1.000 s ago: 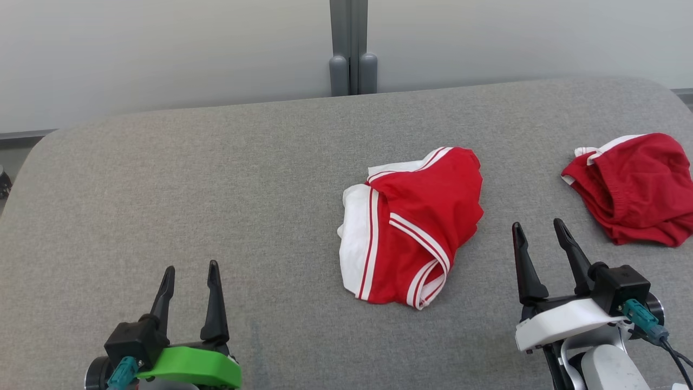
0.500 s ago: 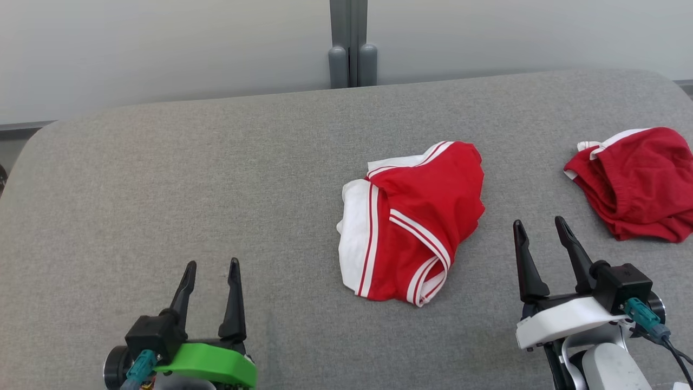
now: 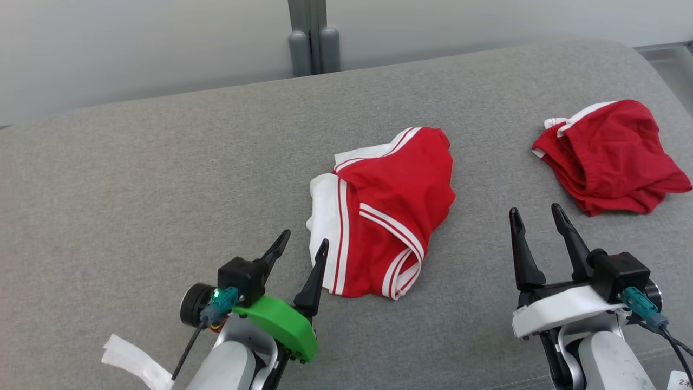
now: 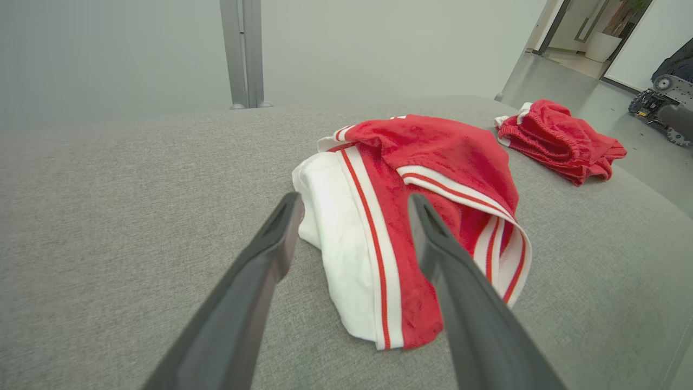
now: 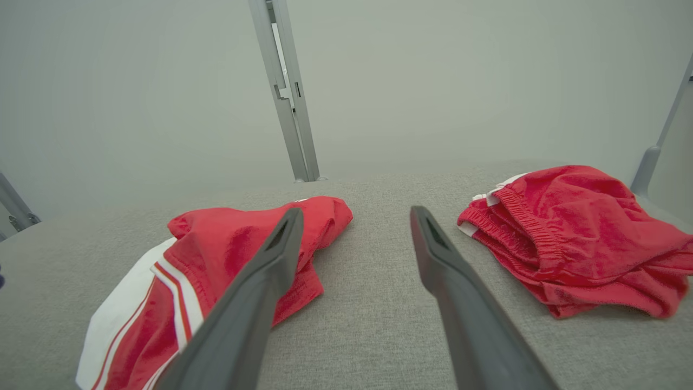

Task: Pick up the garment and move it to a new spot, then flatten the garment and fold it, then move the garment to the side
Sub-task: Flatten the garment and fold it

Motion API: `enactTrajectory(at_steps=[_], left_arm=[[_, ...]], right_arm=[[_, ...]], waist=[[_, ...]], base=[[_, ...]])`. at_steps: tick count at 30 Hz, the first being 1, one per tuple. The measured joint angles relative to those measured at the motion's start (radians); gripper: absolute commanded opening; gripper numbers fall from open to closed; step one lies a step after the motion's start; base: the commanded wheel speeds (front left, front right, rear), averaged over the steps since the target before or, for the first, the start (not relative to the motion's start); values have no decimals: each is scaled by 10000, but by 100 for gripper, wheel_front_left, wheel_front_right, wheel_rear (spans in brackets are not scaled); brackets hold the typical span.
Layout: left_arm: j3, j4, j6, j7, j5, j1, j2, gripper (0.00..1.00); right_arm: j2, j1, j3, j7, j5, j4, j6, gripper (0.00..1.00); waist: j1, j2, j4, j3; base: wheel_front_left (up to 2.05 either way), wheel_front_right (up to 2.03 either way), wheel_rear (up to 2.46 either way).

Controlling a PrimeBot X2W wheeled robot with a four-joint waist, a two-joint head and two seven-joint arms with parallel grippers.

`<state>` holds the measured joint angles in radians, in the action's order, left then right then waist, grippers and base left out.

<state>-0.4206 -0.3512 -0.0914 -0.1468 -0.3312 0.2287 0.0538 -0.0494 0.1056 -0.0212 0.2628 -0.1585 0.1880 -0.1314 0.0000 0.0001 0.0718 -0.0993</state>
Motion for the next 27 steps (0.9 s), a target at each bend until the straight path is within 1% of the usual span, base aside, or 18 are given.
enactTrajectory(at_steps=[7,14,21,27], left_arm=[[-941,-1028,-207,481,-1220,1145,-44,100],[-1448,-2015,-157,443,-2437,1926,-58,100],[-1582,-2784,-100,221,-3375,2512,-58,100],[-1902,-2767,-184,-286,-3896,2999,-56,100]], right_arm=[[-6,86,-138,0,-125,31,0,100],[-8,193,-211,0,-240,44,0,100],[-6,233,-190,0,-305,40,0,100],[-6,284,-180,0,-324,31,0,100]], waist=[[1,0,742,-251],[0,0,1411,-591],[0,0,1804,-931],[0,0,1911,-1056]], base=[[0,0,0],[0,0,0],[0,0,0],[0,0,0]])
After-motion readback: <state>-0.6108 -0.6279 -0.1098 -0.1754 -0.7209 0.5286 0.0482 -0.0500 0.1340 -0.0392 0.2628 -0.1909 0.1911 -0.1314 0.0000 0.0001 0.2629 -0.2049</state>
